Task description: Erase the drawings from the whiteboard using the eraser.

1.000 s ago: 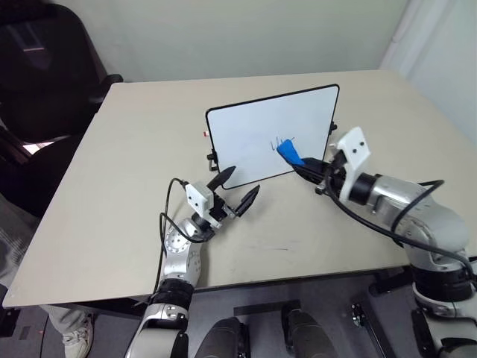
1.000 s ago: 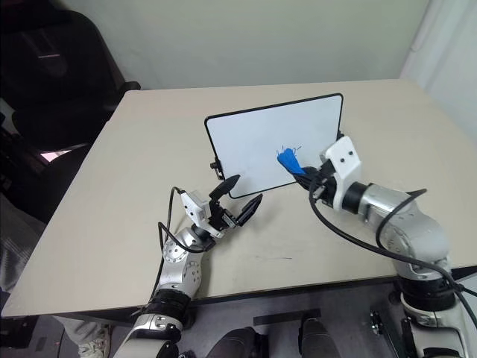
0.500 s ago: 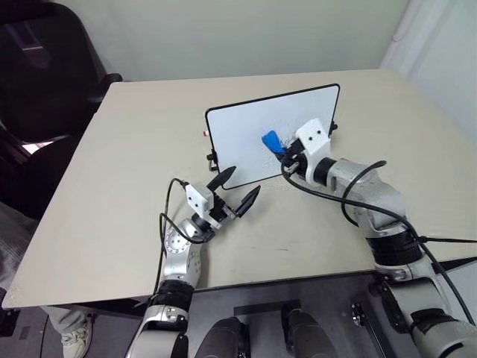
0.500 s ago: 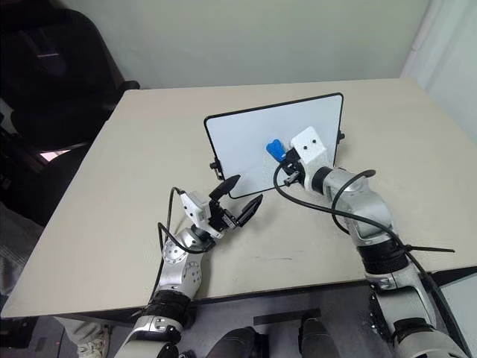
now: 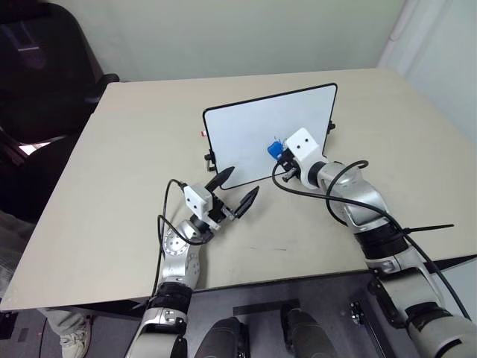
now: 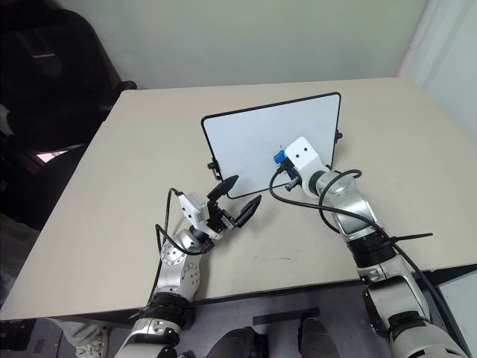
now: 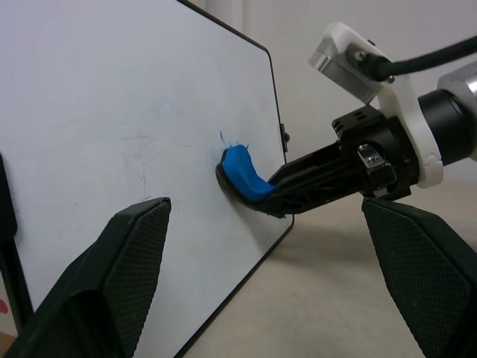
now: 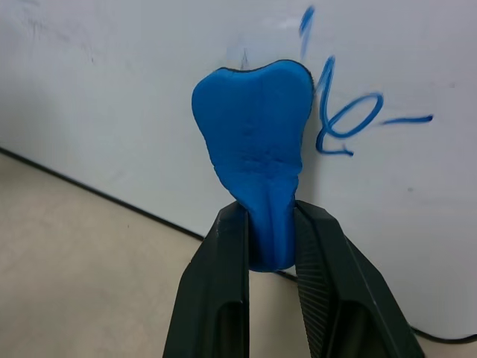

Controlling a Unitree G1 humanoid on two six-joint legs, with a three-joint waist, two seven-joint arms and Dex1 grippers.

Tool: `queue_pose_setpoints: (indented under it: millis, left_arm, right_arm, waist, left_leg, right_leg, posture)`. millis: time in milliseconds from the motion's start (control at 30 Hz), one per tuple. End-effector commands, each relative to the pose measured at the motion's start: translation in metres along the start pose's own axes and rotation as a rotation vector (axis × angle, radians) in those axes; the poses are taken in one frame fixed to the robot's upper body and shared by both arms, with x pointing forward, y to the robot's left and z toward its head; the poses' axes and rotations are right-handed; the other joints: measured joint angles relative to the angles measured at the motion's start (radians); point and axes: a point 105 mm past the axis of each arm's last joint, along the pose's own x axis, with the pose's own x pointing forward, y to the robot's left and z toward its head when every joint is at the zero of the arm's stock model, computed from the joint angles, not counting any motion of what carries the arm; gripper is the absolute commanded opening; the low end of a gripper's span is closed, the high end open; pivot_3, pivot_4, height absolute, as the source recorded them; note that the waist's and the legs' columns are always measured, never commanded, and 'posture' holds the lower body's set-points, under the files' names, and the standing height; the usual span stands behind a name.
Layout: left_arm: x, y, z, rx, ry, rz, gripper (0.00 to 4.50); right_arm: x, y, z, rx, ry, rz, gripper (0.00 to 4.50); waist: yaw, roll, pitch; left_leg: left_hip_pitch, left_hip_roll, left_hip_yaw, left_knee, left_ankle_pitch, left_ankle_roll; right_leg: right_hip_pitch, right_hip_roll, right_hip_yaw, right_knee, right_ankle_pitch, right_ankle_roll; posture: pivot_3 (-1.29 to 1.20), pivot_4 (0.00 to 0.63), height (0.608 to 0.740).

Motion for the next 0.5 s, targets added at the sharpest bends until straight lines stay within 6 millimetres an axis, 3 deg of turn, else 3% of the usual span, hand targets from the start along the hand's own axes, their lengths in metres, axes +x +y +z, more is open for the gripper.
queue_pose_setpoints:
  millis: [33,200,500]
  left_arm:
    - [-0.002,-0.002,0.000,0.001,-0.005,0.006,4.50]
    - [-0.002,-0.003,-0.001,-0.004,-0.003,0.006,4.50]
    - [-0.004,-0.002,-0.001,-0.003,-0.002,0.018,4.50]
  right_arm:
    - [-0.003,0.000,0.004,-0.038,0.011,0.008,0.78]
    - [-0.005,0.003,-0.005,-0.076,0.048,0.032,0.78]
    - [-0.014,0.000,0.034,-0.041,-0.083,0.048,0.78]
  waist:
    - [0.000,0.000,0.000]
    - [0.000,0.000,0.000]
    - [-0.002,0.000,0.000]
  left_leg:
    - [0.000,0.000,0.000,0.000,0.000,0.000]
    - [-0.001,0.000,0.000,0.000,0.000,0.000]
    - [-0.001,0.000,0.000,0.000,0.000,0.000]
  right_leg:
    - [0.000,0.000,0.000,0.000,0.000,0.000]
    - [0.000,0.000,0.000,0.000,0.000,0.000]
    - [0.000,0.000,0.000,0.000,0.000,-0.001]
  posture:
    - [0.00,0.150,0.726]
    - [0.00,0.150,0.726]
    - [0.00,0.150,0.726]
